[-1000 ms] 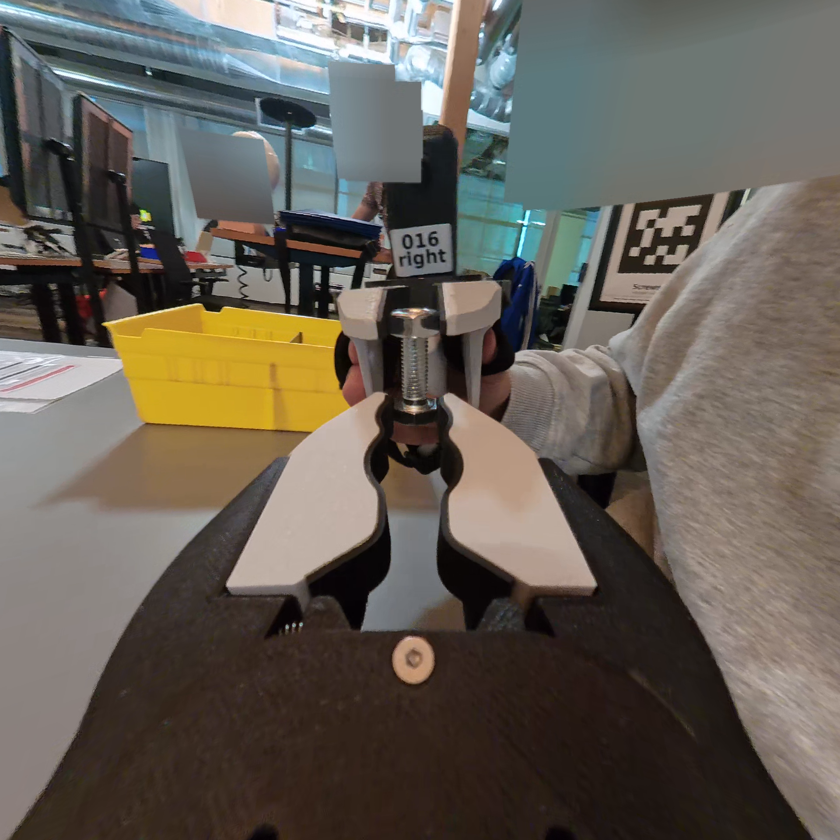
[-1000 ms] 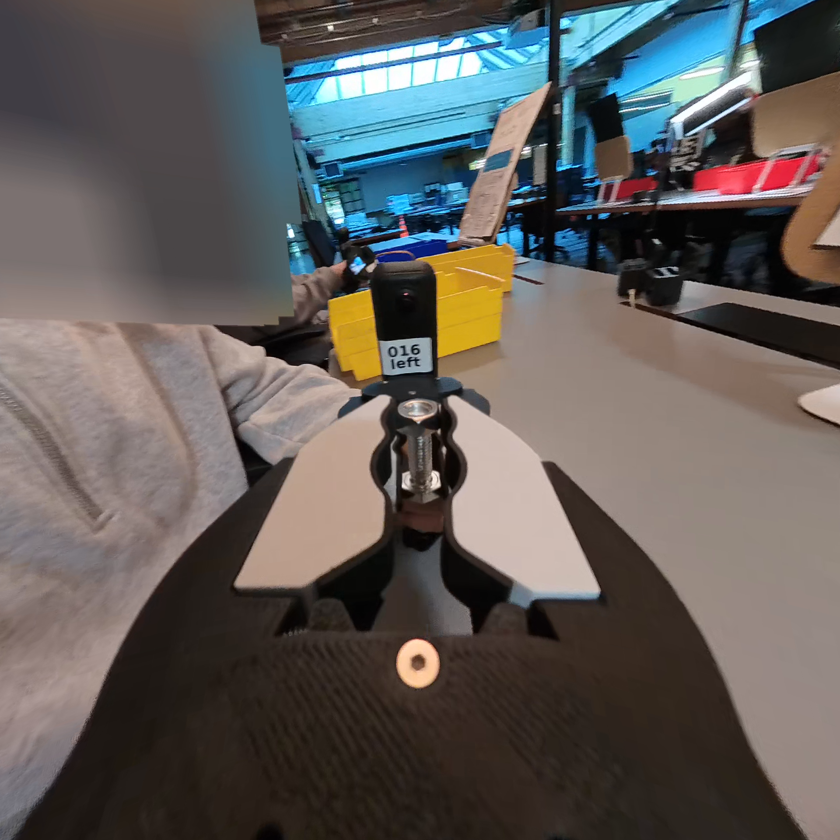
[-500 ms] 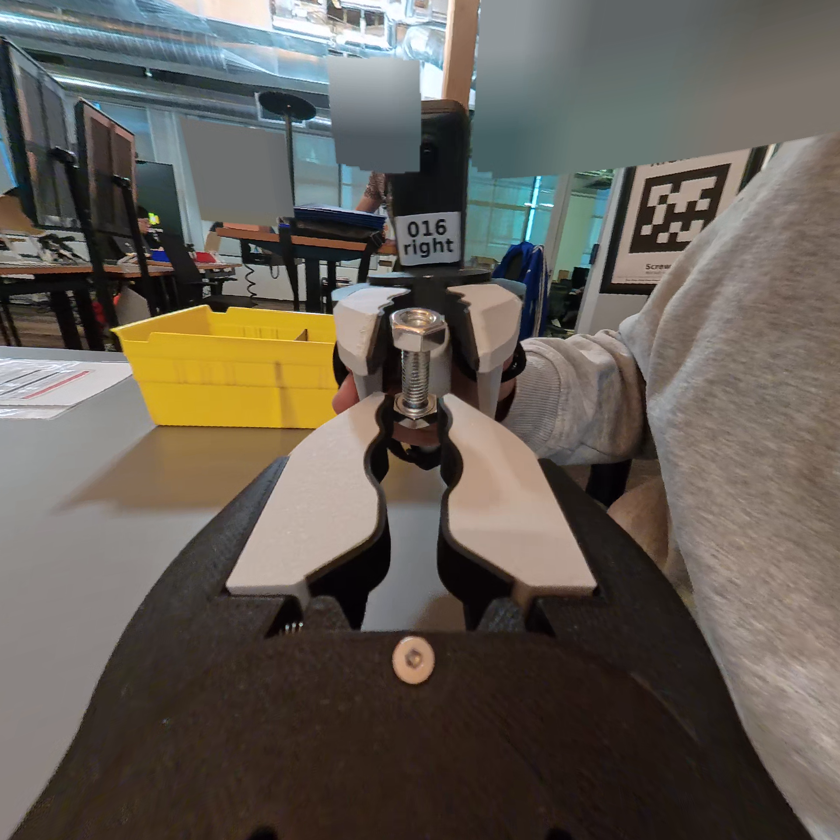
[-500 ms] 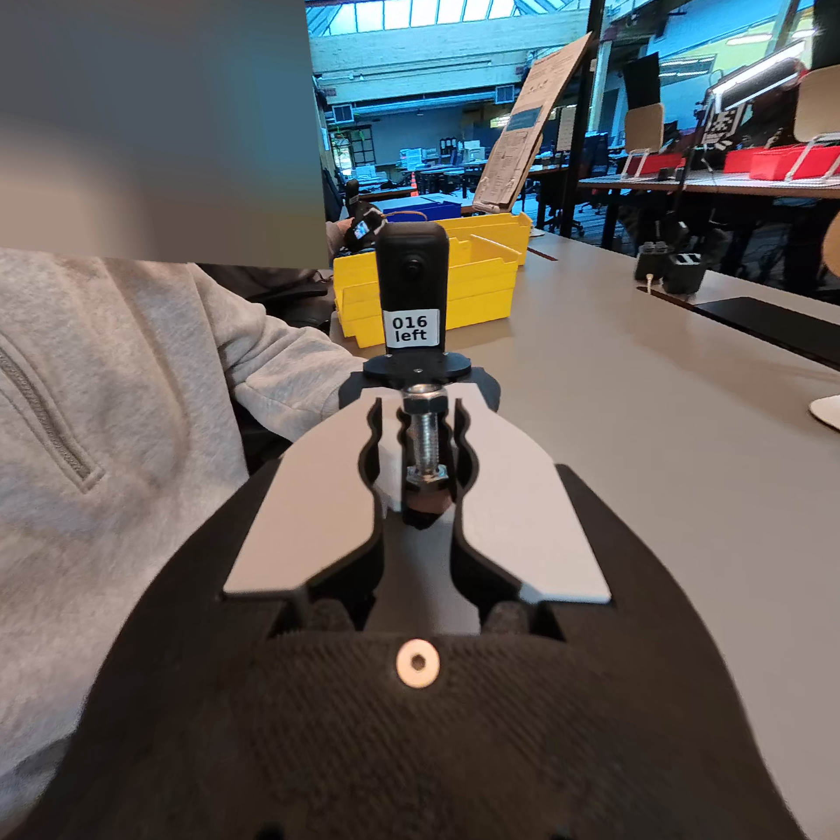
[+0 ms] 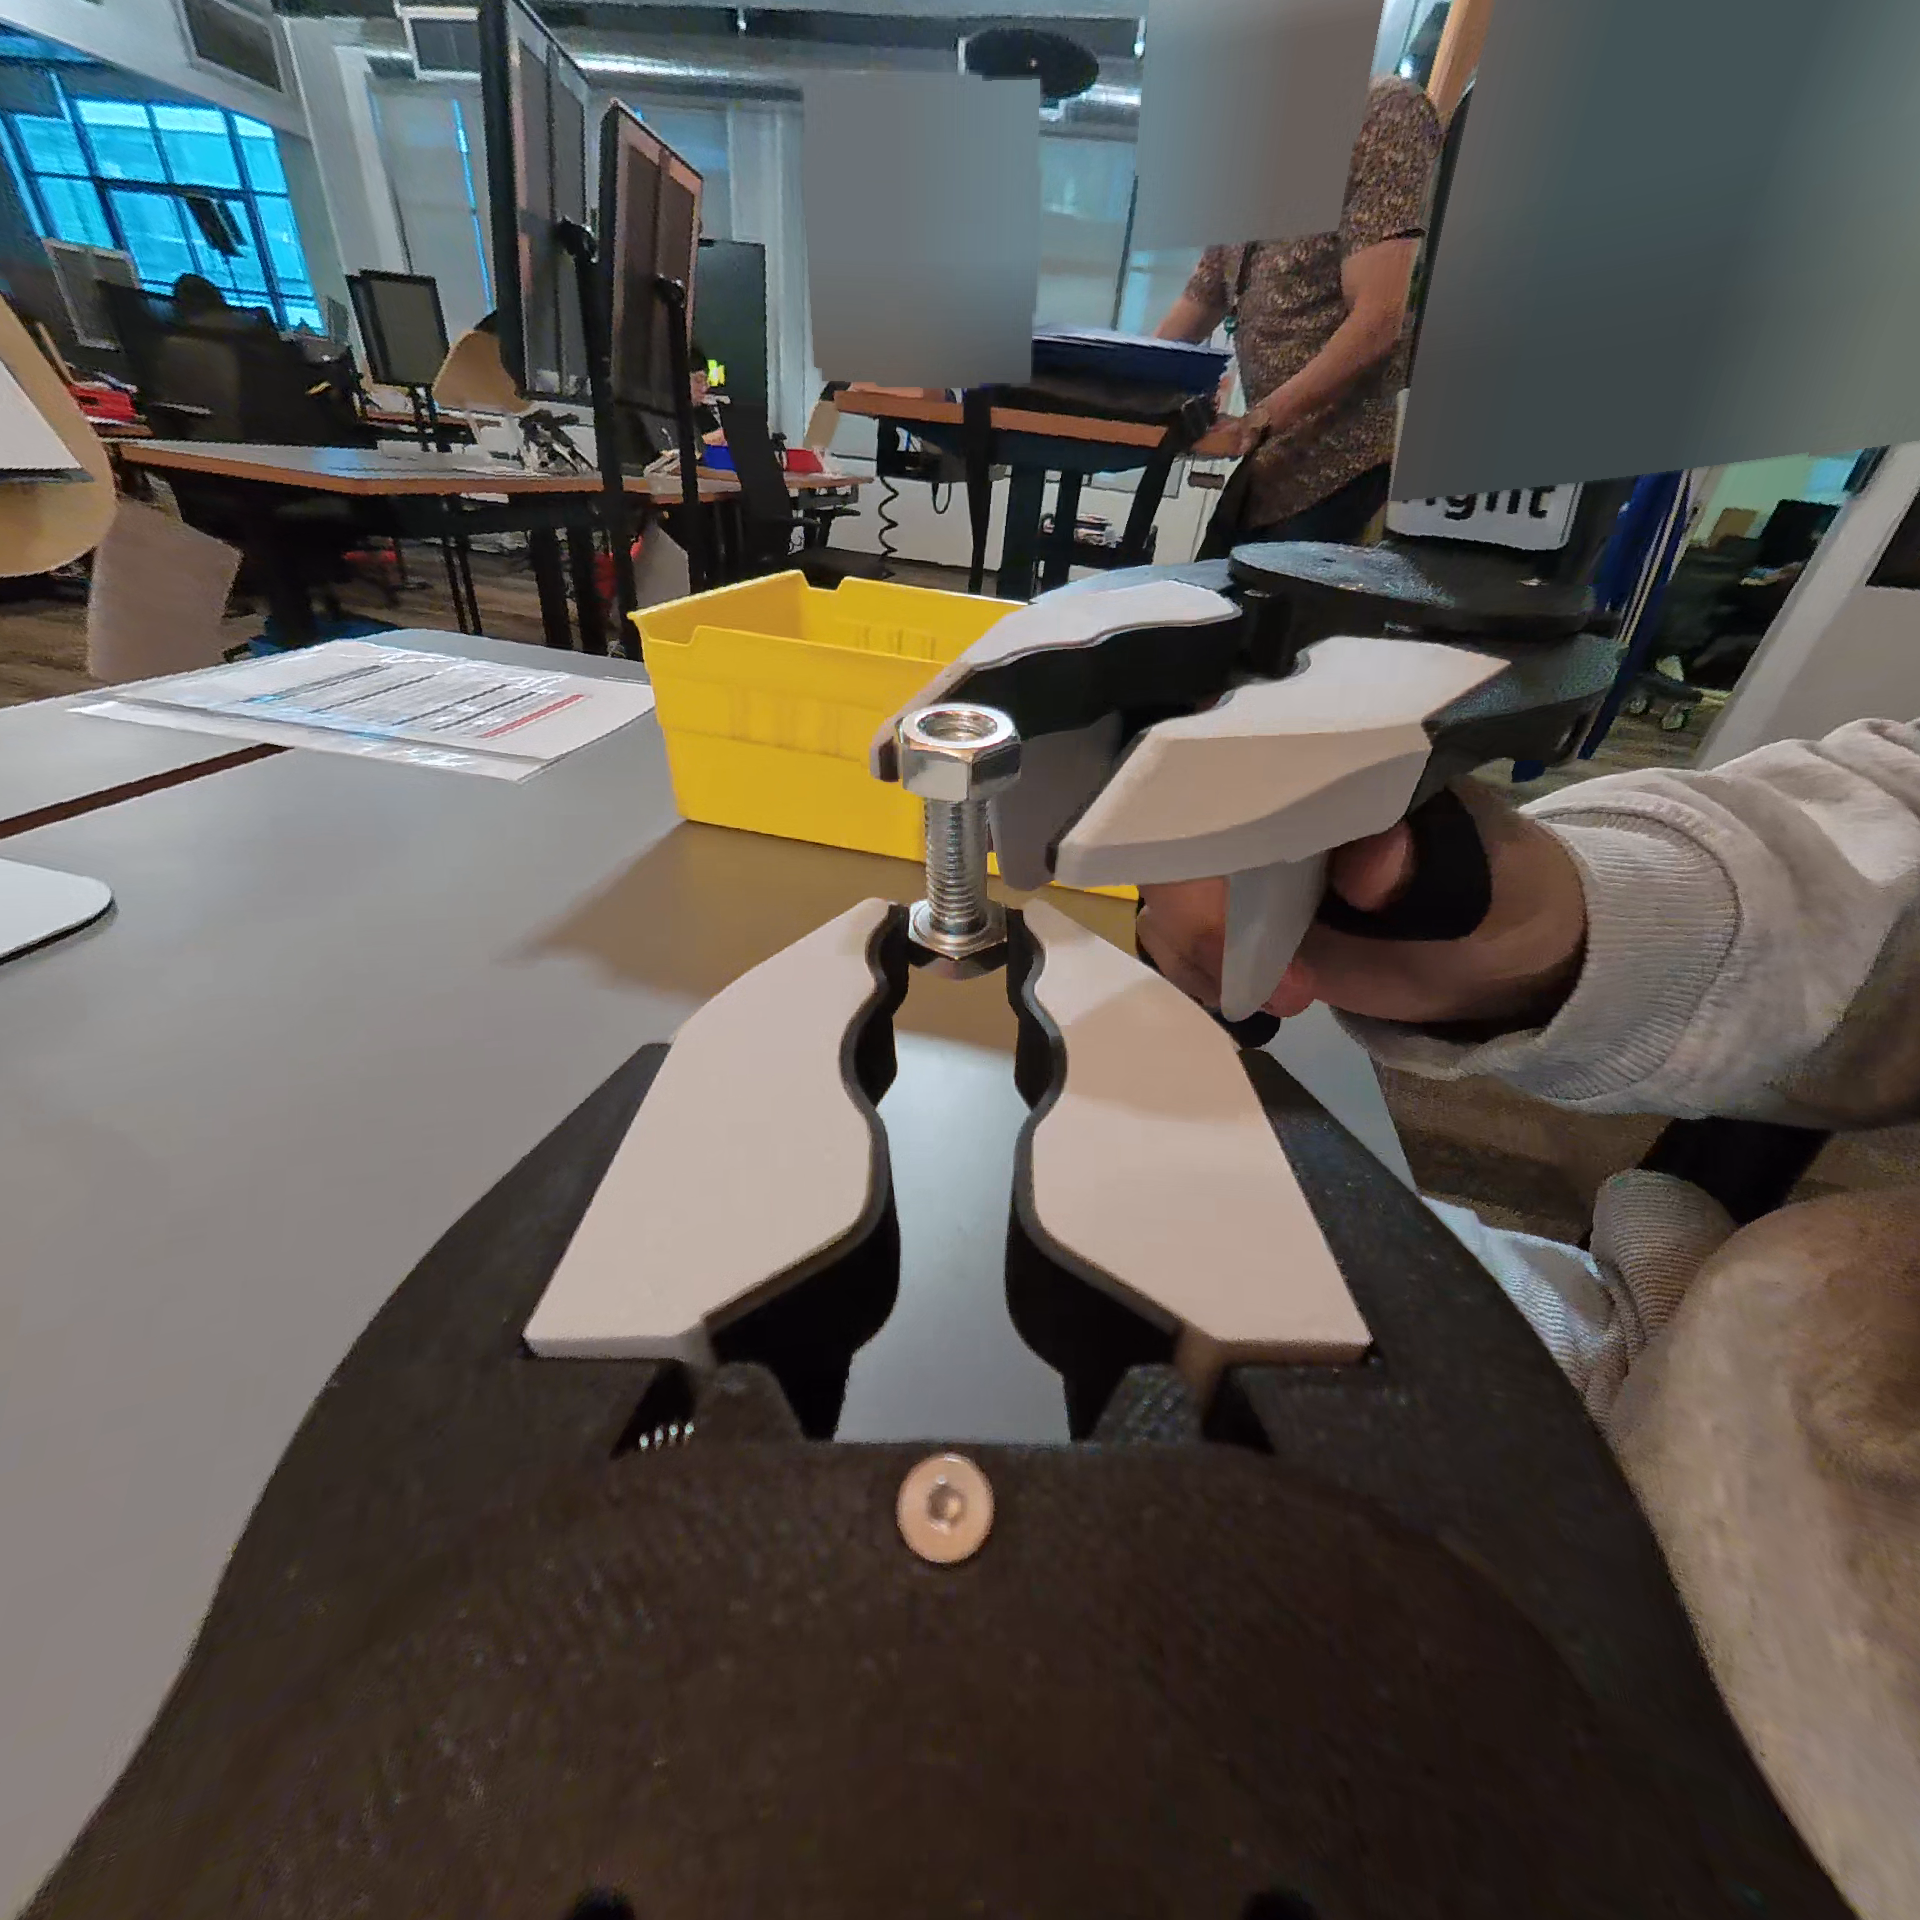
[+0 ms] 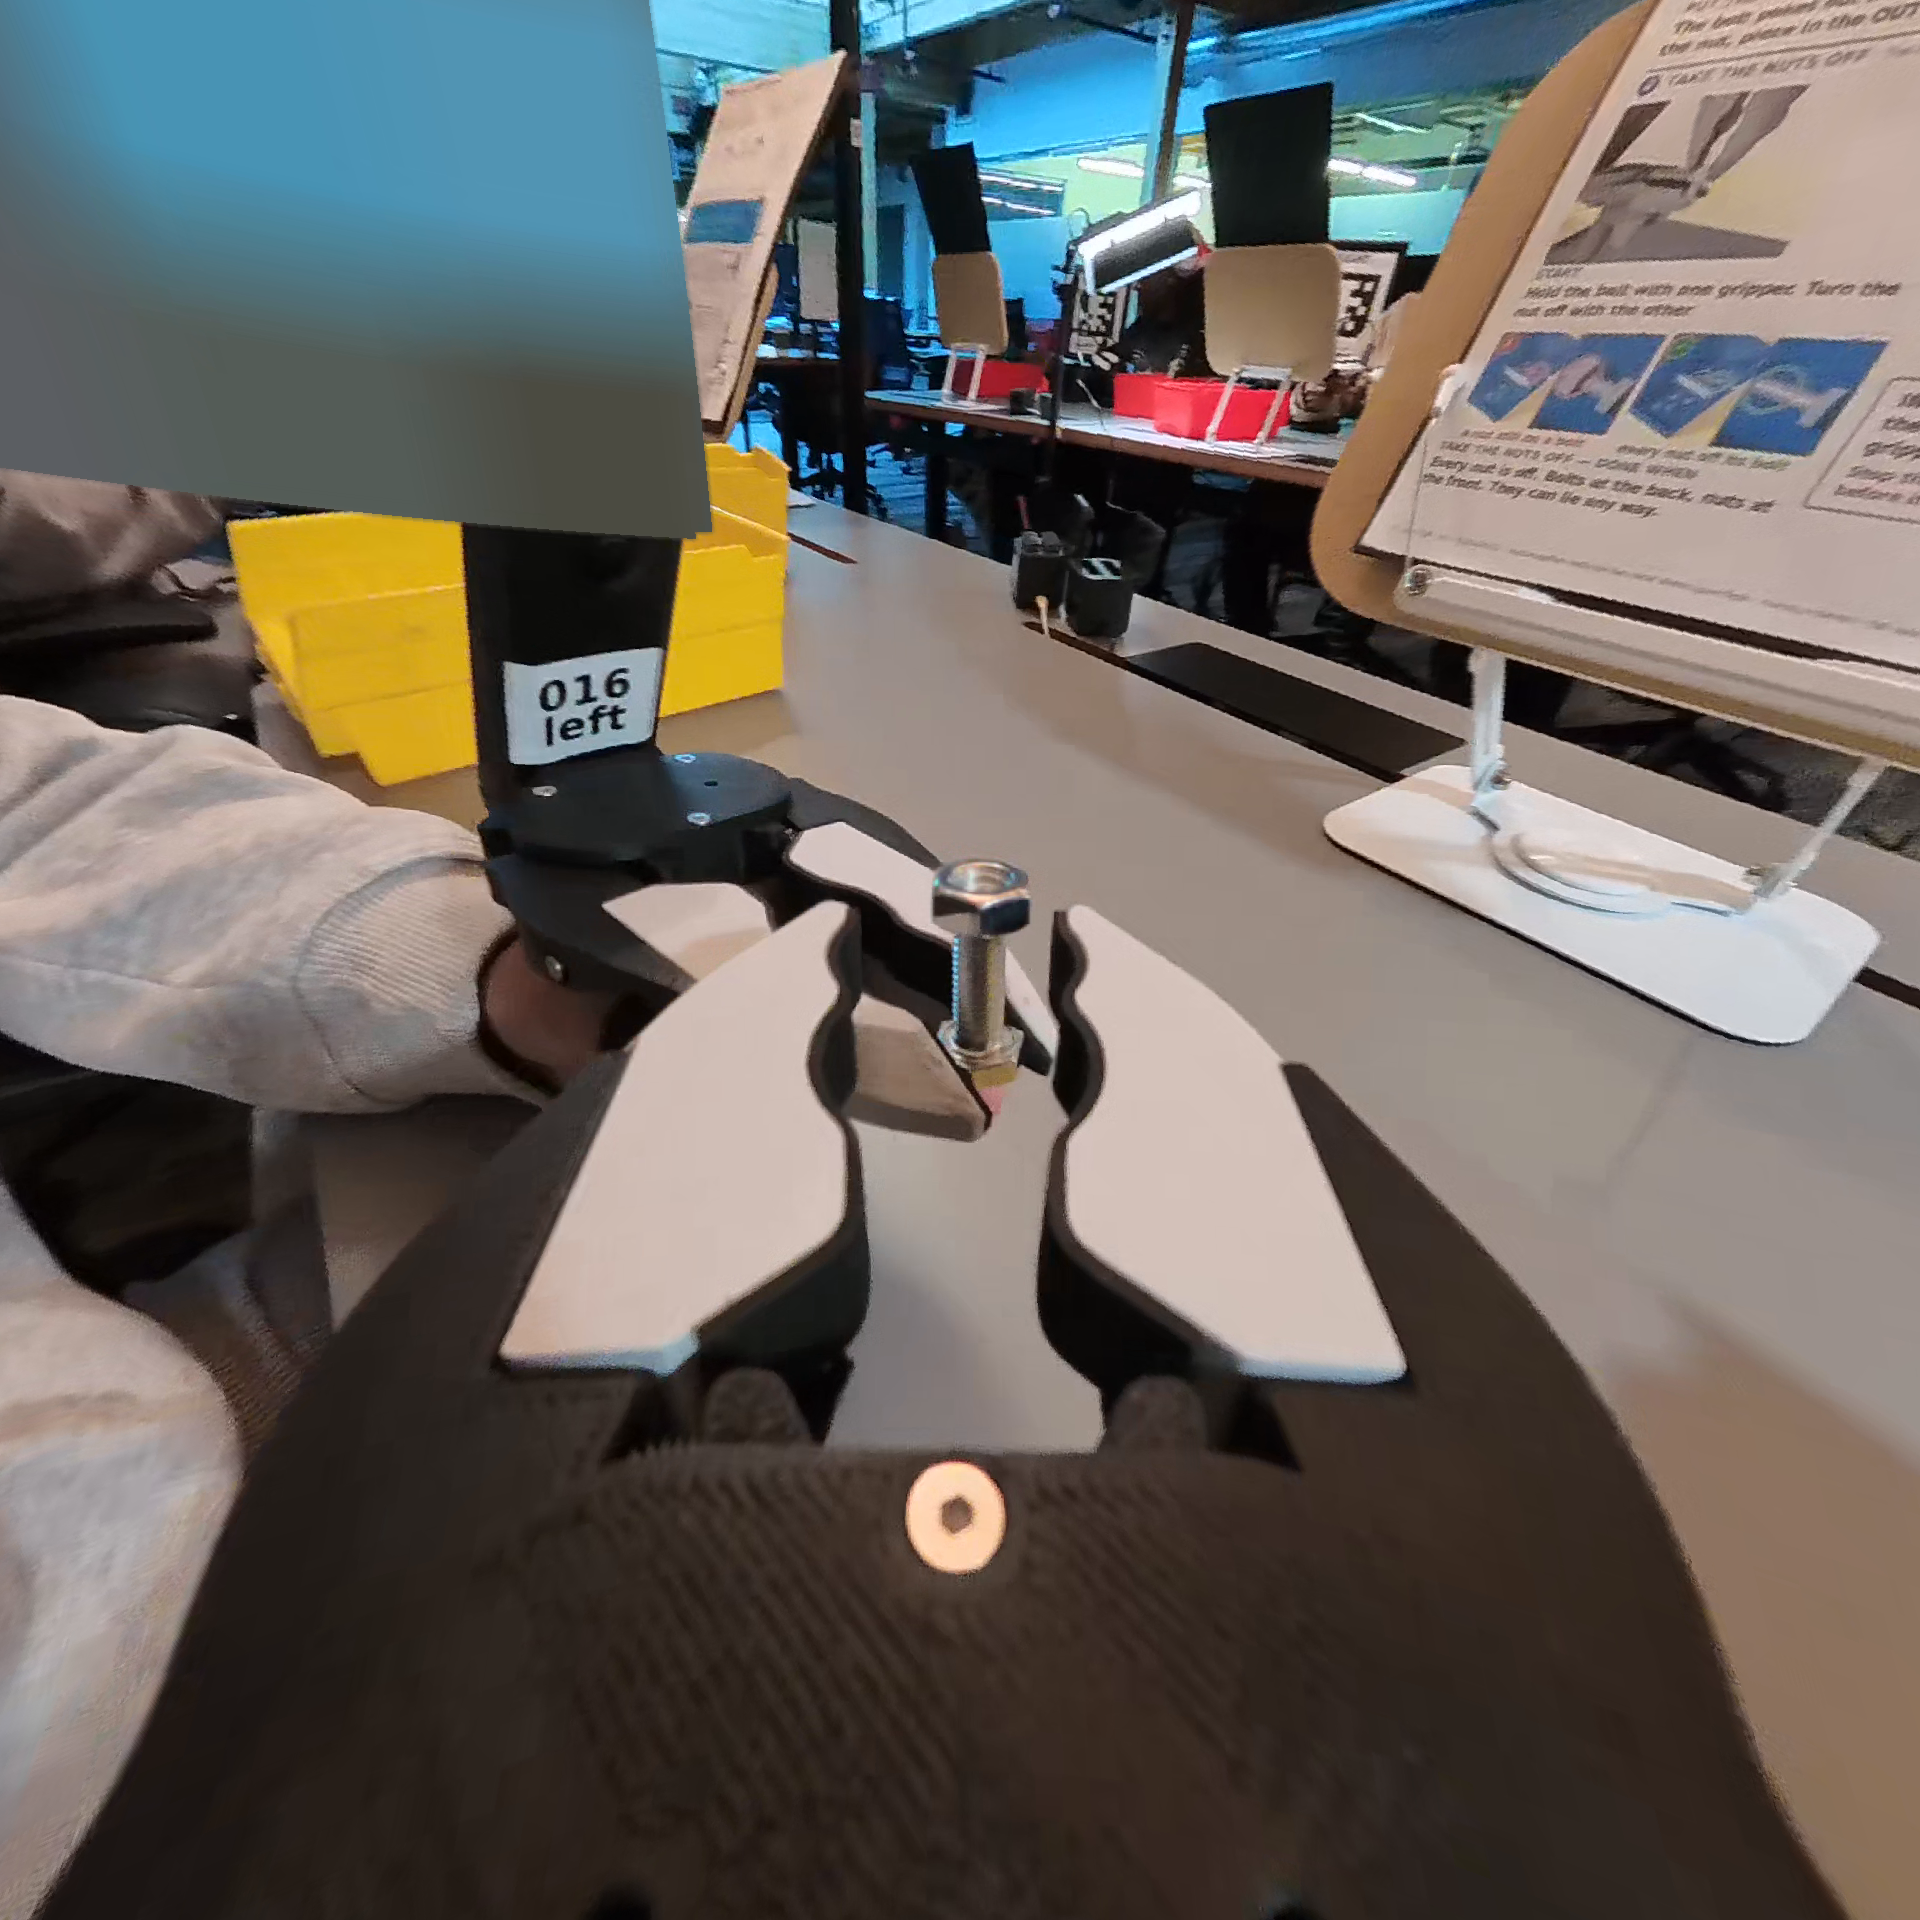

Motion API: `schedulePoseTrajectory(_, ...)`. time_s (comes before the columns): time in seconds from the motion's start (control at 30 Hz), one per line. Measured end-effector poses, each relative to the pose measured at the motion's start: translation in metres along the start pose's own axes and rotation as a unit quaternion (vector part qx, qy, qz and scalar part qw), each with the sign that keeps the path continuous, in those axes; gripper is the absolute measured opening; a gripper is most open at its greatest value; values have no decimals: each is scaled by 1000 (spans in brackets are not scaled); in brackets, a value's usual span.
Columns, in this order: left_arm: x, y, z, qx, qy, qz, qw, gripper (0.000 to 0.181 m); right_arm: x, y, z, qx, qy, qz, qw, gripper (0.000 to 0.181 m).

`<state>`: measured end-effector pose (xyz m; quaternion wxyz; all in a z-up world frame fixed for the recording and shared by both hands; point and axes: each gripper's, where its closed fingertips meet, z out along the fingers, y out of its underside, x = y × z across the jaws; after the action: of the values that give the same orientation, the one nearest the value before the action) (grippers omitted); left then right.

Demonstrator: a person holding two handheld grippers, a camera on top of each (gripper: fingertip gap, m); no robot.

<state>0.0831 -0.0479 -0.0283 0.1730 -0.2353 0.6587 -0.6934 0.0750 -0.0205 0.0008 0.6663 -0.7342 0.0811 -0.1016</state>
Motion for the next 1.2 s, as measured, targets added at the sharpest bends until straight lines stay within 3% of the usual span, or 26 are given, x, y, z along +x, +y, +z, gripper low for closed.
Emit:
schedulePoseTrajectory(0.47,7,-1,0,5,22,-4,1000,18,6,-3,-5,4,2,-4,1000,19)
schedulePoseTrajectory(0.77,19,-8,-2,29,71,-35,996,18,-2,-10,-10,27,-76,34,996,19)
schedulePoseTrajectory(1.03,46,-7,-6,26,183,-76,980,18,-26,-13,-18,20,-189,52,980,18)
schedulePoseTrajectory(1.2,56,-8,-9,25,210,-58,976,18,-35,-14,-24,13,-225,41,974,18)
